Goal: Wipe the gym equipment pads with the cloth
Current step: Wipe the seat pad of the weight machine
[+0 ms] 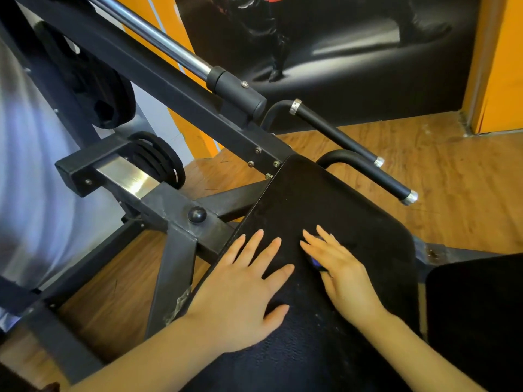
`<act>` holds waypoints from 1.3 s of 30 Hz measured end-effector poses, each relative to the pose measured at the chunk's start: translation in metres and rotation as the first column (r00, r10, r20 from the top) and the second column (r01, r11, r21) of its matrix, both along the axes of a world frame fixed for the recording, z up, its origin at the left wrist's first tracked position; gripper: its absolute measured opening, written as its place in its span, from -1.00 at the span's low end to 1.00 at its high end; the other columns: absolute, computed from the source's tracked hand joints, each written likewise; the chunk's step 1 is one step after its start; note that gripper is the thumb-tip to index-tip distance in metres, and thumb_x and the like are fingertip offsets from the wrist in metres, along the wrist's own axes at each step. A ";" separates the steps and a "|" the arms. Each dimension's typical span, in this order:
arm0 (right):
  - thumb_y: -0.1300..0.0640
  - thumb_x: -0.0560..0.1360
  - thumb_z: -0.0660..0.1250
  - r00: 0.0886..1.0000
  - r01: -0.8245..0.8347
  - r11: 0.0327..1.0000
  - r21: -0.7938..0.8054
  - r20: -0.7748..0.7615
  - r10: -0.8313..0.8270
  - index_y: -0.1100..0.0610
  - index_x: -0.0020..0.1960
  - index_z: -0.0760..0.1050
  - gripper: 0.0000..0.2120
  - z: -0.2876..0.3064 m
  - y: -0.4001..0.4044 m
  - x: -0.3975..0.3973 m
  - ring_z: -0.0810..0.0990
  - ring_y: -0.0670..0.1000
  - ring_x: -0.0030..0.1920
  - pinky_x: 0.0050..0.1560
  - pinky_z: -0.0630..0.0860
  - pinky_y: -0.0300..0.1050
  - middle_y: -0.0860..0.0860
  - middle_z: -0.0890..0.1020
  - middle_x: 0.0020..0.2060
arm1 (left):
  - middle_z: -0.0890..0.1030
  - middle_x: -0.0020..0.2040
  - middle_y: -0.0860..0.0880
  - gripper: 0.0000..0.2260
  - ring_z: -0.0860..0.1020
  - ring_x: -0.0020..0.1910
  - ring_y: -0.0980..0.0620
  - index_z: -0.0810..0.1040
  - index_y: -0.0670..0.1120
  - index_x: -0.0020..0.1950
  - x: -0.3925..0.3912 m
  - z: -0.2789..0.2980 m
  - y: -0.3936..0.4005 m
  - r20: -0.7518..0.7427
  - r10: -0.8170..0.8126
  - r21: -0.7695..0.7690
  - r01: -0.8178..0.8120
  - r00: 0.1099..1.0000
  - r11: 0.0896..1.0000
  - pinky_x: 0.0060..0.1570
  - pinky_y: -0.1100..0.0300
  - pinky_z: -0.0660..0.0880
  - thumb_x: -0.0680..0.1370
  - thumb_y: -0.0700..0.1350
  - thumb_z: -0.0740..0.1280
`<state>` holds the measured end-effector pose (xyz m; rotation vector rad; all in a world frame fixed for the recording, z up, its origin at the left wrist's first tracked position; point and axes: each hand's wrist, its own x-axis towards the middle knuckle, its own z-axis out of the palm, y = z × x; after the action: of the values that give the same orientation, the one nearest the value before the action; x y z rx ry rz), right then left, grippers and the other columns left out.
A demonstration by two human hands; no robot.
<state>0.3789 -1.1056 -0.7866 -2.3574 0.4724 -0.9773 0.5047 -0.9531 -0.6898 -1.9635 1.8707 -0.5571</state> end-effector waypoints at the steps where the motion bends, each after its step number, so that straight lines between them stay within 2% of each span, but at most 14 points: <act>1: 0.48 0.41 0.33 1.000 0.012 1.000 -0.017 0.014 -0.012 0.10 0.37 0.43 -0.42 0.005 -0.007 0.010 0.17 -0.05 0.45 0.44 -0.08 -0.20 -0.08 0.35 0.38 | 0.38 0.46 -0.13 -0.48 0.30 0.46 -0.23 0.47 0.12 0.38 0.000 0.000 0.000 -0.002 0.002 -0.001 -0.002 1.000 1.000 0.38 -0.15 0.30 0.50 0.29 0.15; 3: 0.49 0.43 0.29 0.997 0.066 0.998 -0.017 0.038 -0.065 0.17 0.35 0.45 -0.47 0.021 -0.030 0.037 0.18 -0.02 0.44 0.43 -0.06 -0.12 0.03 0.42 0.38 | 0.37 0.47 -0.12 -0.48 0.30 0.46 -0.22 0.47 0.12 0.39 0.000 0.000 0.000 -0.008 0.004 -0.003 -0.004 1.000 1.000 0.38 -0.14 0.28 0.50 0.29 0.15; 5: 0.45 0.50 0.22 0.990 0.139 0.989 0.041 0.023 -0.140 0.14 0.40 0.40 -0.50 0.035 -0.055 0.060 0.15 -0.03 0.48 0.40 -0.05 -0.26 0.02 0.38 0.43 | 0.37 0.47 -0.12 -0.48 0.30 0.46 -0.22 0.46 0.12 0.39 0.001 0.000 0.000 -0.020 -0.008 -0.003 0.007 1.000 1.000 0.39 -0.13 0.25 0.50 0.29 0.15; 8: 0.37 0.57 0.19 0.982 0.189 0.968 0.163 -0.008 -0.191 0.12 0.42 0.37 -0.55 0.044 -0.073 0.072 0.19 -0.01 0.50 0.44 0.06 -0.18 0.01 0.35 0.44 | 0.35 0.48 -0.11 -0.47 0.27 0.48 -0.21 0.45 0.13 0.40 0.001 0.002 0.000 -0.036 0.002 0.019 -0.002 0.999 1.000 0.41 -0.11 0.18 0.50 0.30 0.15; 12: 0.24 0.57 0.27 0.945 0.166 0.866 0.473 0.175 -0.276 0.09 0.41 0.39 -0.59 0.048 -0.056 0.044 0.50 -0.05 0.25 0.27 0.40 -0.18 0.01 0.52 0.28 | 0.09 0.58 -0.08 -0.45 -0.02 0.56 -0.18 0.25 0.15 0.52 -0.002 0.006 0.000 -0.093 0.025 0.066 -0.019 0.995 0.998 0.47 -0.08 -0.13 0.55 0.29 0.06; 14: 0.16 0.55 0.32 0.900 0.112 0.709 0.696 0.231 -0.369 0.05 0.38 0.39 -0.59 0.052 -0.043 0.026 0.50 -0.06 0.17 0.16 0.49 -0.13 -0.04 0.51 0.20 | -0.08 0.60 -0.04 -0.43 -0.19 0.56 -0.13 0.09 0.16 0.56 -0.003 0.009 0.000 -0.103 0.060 0.093 -0.050 0.993 0.994 0.46 -0.04 -0.29 0.58 0.30 0.02; 16: 0.11 0.53 0.35 0.890 -0.022 0.385 0.923 0.193 -0.413 0.04 0.24 0.48 -0.72 0.060 -0.030 0.010 0.53 0.03 0.14 0.13 0.52 0.00 0.01 0.53 0.17 | -0.11 0.60 0.00 -0.42 -0.23 0.56 -0.09 0.01 0.17 0.57 -0.004 0.011 0.000 -0.116 0.089 0.119 -0.075 0.989 0.990 0.45 0.01 -0.33 0.59 0.31 0.00; 18: 0.14 0.51 0.30 0.918 -0.151 0.061 0.987 0.162 -0.361 0.09 0.07 0.55 -0.84 0.074 -0.011 -0.006 0.58 0.15 0.05 0.09 0.53 0.09 0.14 0.61 0.06 | -0.06 0.60 0.04 -0.43 -0.20 0.56 -0.03 -0.01 0.19 0.58 -0.008 0.016 0.001 -0.212 0.128 0.115 -0.105 0.969 0.988 0.46 0.06 -0.31 0.60 0.31 0.00; 19: 0.19 0.50 0.27 0.933 -0.160 0.027 0.987 0.160 -0.322 0.11 0.06 0.57 -0.82 0.082 -0.003 -0.014 0.60 0.18 0.02 0.02 0.54 0.07 0.16 0.63 0.01 | -0.04 0.60 0.05 -0.43 -0.17 0.57 0.00 -0.02 0.19 0.58 -0.011 0.021 -0.001 -0.290 0.157 0.098 -0.134 0.944 0.986 0.47 0.09 -0.27 0.61 0.30 0.02; 20: 0.25 0.49 0.24 0.944 -0.140 0.079 0.987 0.157 -0.290 0.11 0.06 0.58 -0.79 0.089 0.002 -0.020 0.61 0.19 0.00 -0.05 0.54 0.03 0.16 0.63 -0.01 | -0.04 0.60 0.06 -0.42 -0.14 0.57 0.01 -0.04 0.18 0.58 -0.015 0.027 -0.004 -0.382 0.188 0.071 -0.174 0.905 0.982 0.49 0.10 -0.20 0.61 0.28 0.05; 24: 0.34 0.50 0.31 0.977 -0.070 0.501 0.863 0.161 -0.141 0.08 -0.10 0.63 -0.80 0.110 0.015 -0.035 0.65 0.06 -0.08 -0.09 0.59 -0.07 0.11 0.67 -0.08 | 0.02 0.59 0.07 -0.40 -0.04 0.57 0.01 0.03 0.13 0.58 -0.037 0.054 -0.019 -0.682 0.194 -0.083 -0.338 0.705 0.937 0.51 0.00 0.03 0.60 0.20 0.18; 31: 0.30 0.51 0.33 0.966 -0.209 0.573 0.793 0.258 -0.005 0.13 -0.04 0.63 -0.87 0.127 0.035 -0.039 0.67 -0.02 -0.09 -0.05 0.58 -0.17 0.04 0.68 -0.12 | 0.50 0.36 -0.01 -0.69 0.43 0.35 0.00 0.60 -0.07 0.23 -0.050 0.060 -0.009 -0.881 0.196 -0.022 -0.450 0.430 0.893 0.36 -0.01 0.34 0.54 0.03 0.36; 36: 0.28 0.55 0.28 0.983 -0.087 0.775 0.625 0.180 -0.036 0.06 -0.01 0.53 -0.86 0.118 0.031 -0.046 0.62 -0.13 -0.06 -0.08 0.53 -0.31 -0.03 0.63 -0.08 | 0.61 -0.09 -0.11 -0.91 0.57 -0.10 -0.04 0.57 -0.10 -0.13 -0.056 0.075 0.003 -0.981 0.126 0.018 -0.581 0.145 0.814 -0.01 0.05 0.47 0.55 -0.11 0.36; 39: 0.27 0.56 0.27 0.992 -0.067 0.828 0.557 0.127 -0.005 0.04 0.02 0.50 -0.85 0.110 0.029 -0.051 0.62 -0.17 -0.11 -0.14 0.52 -0.37 -0.06 0.63 -0.10 | 0.56 -0.23 -0.11 -0.91 0.52 -0.22 -0.02 0.50 -0.08 -0.16 -0.055 0.083 0.005 -0.987 0.141 0.064 -0.601 0.083 0.797 -0.13 0.08 0.38 0.54 -0.17 0.36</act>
<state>0.3280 -1.0767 -0.6768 -1.7566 0.5790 -0.8213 0.4493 -0.9481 -0.6069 -3.4365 1.5422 0.9191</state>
